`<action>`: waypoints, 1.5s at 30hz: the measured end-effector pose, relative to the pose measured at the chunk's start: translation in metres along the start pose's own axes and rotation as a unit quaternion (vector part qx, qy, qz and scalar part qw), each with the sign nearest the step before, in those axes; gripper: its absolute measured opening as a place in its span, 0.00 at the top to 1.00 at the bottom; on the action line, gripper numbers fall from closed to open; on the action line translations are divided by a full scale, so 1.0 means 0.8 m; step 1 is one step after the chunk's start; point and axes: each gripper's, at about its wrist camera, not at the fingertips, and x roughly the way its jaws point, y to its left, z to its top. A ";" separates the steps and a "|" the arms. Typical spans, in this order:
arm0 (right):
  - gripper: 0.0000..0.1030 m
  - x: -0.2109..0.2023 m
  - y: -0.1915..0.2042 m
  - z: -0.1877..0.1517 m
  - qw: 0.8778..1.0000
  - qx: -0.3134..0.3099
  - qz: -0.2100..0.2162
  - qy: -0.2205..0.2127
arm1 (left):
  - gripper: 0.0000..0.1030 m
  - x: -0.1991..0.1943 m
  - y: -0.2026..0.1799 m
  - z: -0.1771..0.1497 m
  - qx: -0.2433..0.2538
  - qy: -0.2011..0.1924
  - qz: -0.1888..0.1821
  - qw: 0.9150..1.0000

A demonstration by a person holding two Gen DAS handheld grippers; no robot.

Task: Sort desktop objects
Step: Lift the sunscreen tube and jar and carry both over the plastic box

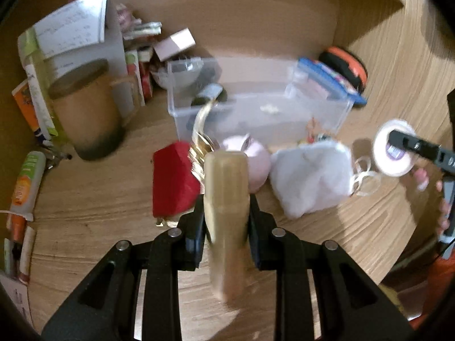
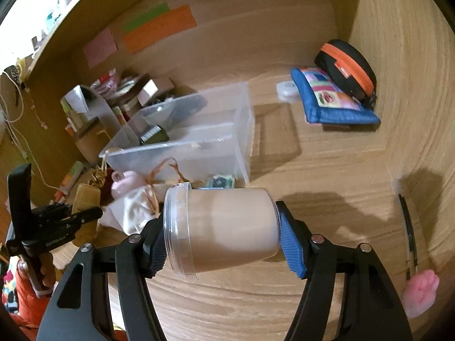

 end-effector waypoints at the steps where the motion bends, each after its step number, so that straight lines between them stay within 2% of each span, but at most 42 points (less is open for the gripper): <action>1: 0.38 -0.001 0.003 0.003 1.000 -0.003 0.002 -0.003 | 0.75 -0.006 -0.001 0.002 -0.006 -0.009 0.004 1.000; 9: 0.38 -0.012 0.026 0.025 0.999 -0.015 0.023 -0.030 | 0.75 -0.036 -0.010 0.033 -0.001 -0.057 -0.008 0.998; 17: 0.38 -0.017 0.038 0.049 0.998 -0.019 0.038 -0.052 | 0.75 -0.055 -0.011 0.059 -0.003 -0.086 -0.025 0.996; 23: 0.38 -0.015 0.042 0.070 0.997 -0.026 0.045 -0.062 | 0.75 -0.064 -0.007 0.085 -0.006 -0.102 -0.024 0.994; 34: 0.38 0.011 0.044 0.110 0.996 -0.037 0.053 -0.063 | 0.75 -0.043 0.000 0.135 0.009 -0.090 -0.023 0.996; 45: 0.38 0.065 0.054 0.136 0.996 -0.047 0.064 -0.040 | 0.75 0.013 0.012 0.164 0.005 -0.062 -0.012 0.998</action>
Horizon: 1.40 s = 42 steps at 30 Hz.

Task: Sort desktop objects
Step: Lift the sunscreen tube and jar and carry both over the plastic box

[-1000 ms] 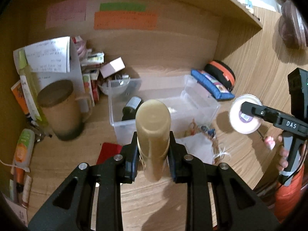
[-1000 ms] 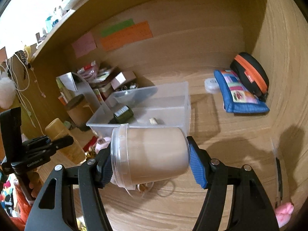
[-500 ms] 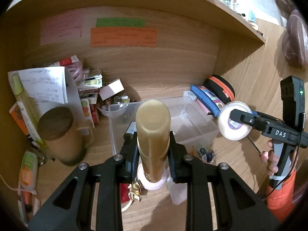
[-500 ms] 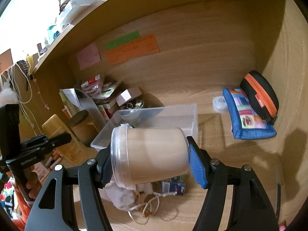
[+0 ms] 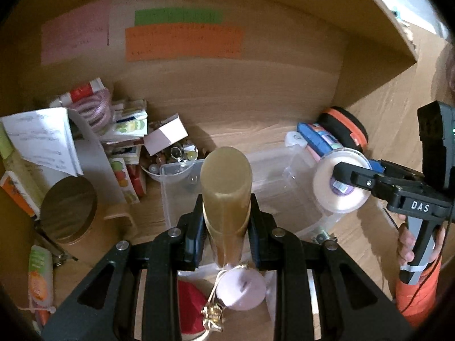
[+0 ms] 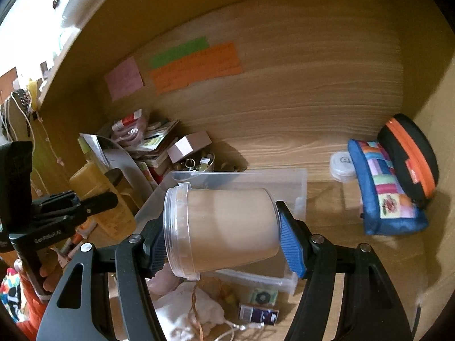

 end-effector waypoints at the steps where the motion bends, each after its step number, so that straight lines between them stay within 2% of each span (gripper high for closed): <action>1: 0.38 0.005 0.001 0.001 1.000 -0.001 0.001 0.003 | 0.75 0.007 0.001 0.001 -0.001 0.003 0.001 1.000; 7: 0.38 0.045 0.006 -0.001 0.999 -0.006 0.008 0.031 | 0.75 0.041 0.007 0.002 -0.005 0.012 0.020 1.000; 13: 0.38 0.084 0.005 -0.011 0.998 0.009 0.016 0.064 | 0.75 0.069 0.011 -0.003 -0.007 0.029 0.011 0.999; 21: 0.38 0.113 0.013 -0.027 0.995 -0.018 -0.013 0.096 | 0.75 0.088 0.007 -0.010 0.005 0.048 0.005 0.999; 23: 0.38 0.116 0.013 -0.031 0.994 -0.022 -0.018 0.102 | 0.75 0.094 0.005 -0.013 0.009 0.054 0.008 0.998; 27: 0.38 0.121 0.020 -0.037 0.993 -0.042 -0.033 0.106 | 0.75 0.105 -0.006 -0.021 0.030 0.063 0.039 0.997; 30: 0.38 0.122 0.021 -0.039 0.992 -0.047 -0.039 0.110 | 0.75 0.111 -0.011 -0.027 0.037 0.073 0.042 0.996; 42: 0.37 0.124 0.017 -0.042 0.992 -0.040 -0.033 0.119 | 0.73 0.111 -0.015 -0.030 0.047 0.073 0.050 0.995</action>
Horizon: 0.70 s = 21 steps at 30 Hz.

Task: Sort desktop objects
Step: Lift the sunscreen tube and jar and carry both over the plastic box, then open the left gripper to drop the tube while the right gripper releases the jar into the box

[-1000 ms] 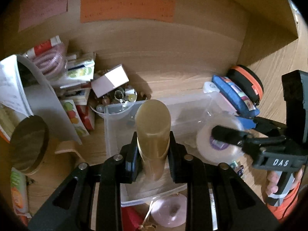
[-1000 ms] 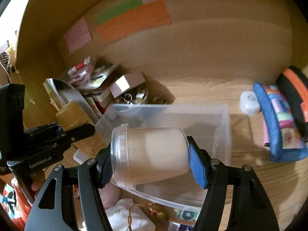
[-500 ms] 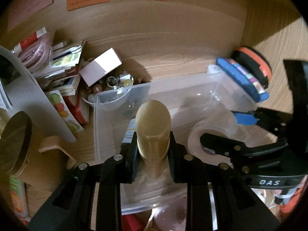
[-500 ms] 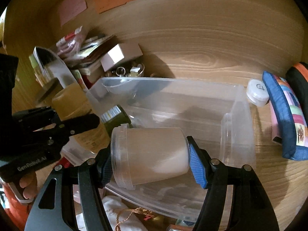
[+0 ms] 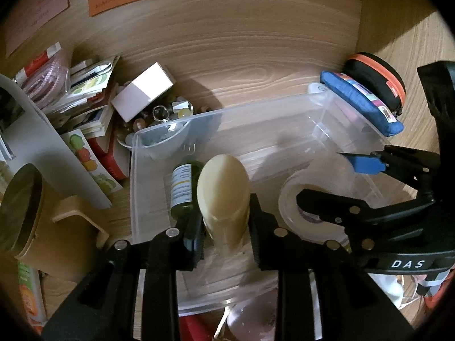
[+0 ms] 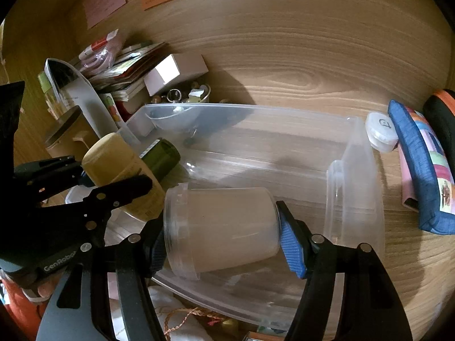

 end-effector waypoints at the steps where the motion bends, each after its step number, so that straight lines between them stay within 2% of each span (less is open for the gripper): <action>1: 0.36 0.000 0.000 0.000 1.000 0.000 0.002 0.001 | 0.72 -0.001 -0.001 0.000 0.001 -0.001 0.000 1.000; 3: 0.36 -0.003 0.000 0.000 1.000 0.000 0.006 0.000 | 0.60 -0.002 -0.004 0.000 0.007 -0.005 0.004 1.000; 10: 0.37 -0.011 -0.002 0.003 1.000 0.003 0.011 -0.011 | 0.51 -0.007 -0.004 0.001 0.009 -0.013 0.017 1.000; 14: 0.37 -0.013 -0.005 0.004 1.000 0.010 0.023 -0.010 | 0.39 -0.022 0.000 0.002 0.004 -0.036 0.026 0.999; 21: 0.36 -0.021 -0.011 0.006 0.998 0.033 0.051 -0.015 | 0.27 -0.039 0.007 0.009 -0.006 -0.059 0.026 0.998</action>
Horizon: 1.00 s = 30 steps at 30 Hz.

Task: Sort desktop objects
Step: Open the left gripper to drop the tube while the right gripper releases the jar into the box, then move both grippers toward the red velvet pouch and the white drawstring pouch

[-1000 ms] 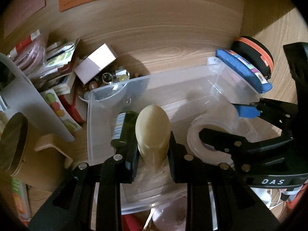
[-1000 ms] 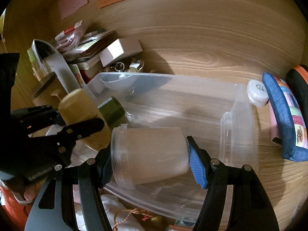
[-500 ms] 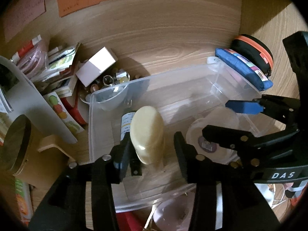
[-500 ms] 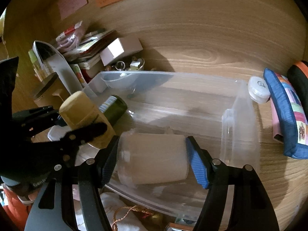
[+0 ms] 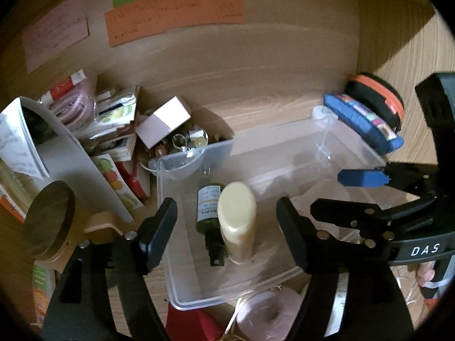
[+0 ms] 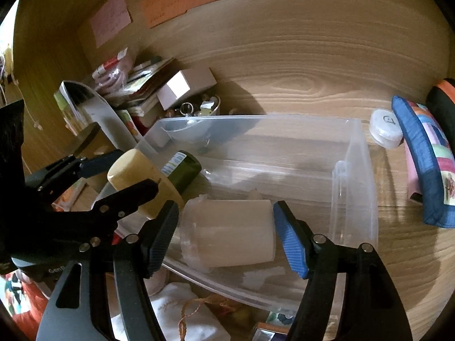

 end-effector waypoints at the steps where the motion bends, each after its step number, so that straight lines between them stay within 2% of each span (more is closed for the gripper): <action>1: 0.34 -0.002 0.000 0.001 1.000 0.004 0.006 -0.001 | 0.26 -0.004 0.002 0.002 -0.005 -0.003 -0.006 1.000; 4: 0.25 -0.016 0.003 0.004 1.000 0.002 0.014 -0.022 | 0.18 -0.019 0.010 0.007 -0.021 -0.010 -0.022 0.999; 6: 0.19 -0.032 0.008 0.007 0.999 -0.011 -0.005 -0.046 | 0.13 -0.034 0.014 0.010 -0.029 -0.018 -0.028 0.999; 15: 0.17 -0.094 0.027 0.008 0.993 -0.035 -0.054 -0.097 | 0.04 -0.111 0.018 0.003 -0.022 -0.061 -0.011 0.998; 17: 0.14 -0.108 0.035 0.003 0.992 -0.044 -0.061 -0.106 | 0.04 -0.126 0.019 -0.004 -0.021 -0.067 -0.008 0.998; 21: 0.10 -0.138 0.056 -0.015 0.984 -0.074 -0.094 -0.133 | 0.03 -0.143 0.018 -0.020 -0.017 -0.070 -0.004 0.997; 23: 0.01 -0.149 0.064 -0.025 0.980 -0.085 -0.107 -0.144 | 0.03 -0.152 0.022 -0.033 -0.025 -0.065 -0.002 0.998; 26: 0.00 -0.161 0.076 -0.041 0.976 -0.101 -0.115 -0.158 | 0.03 -0.159 0.028 -0.050 -0.043 -0.056 -0.021 0.997; 30: 0.00 -0.156 0.085 -0.059 0.977 -0.100 -0.113 -0.148 | 0.03 -0.155 0.027 -0.076 -0.041 -0.035 -0.008 0.998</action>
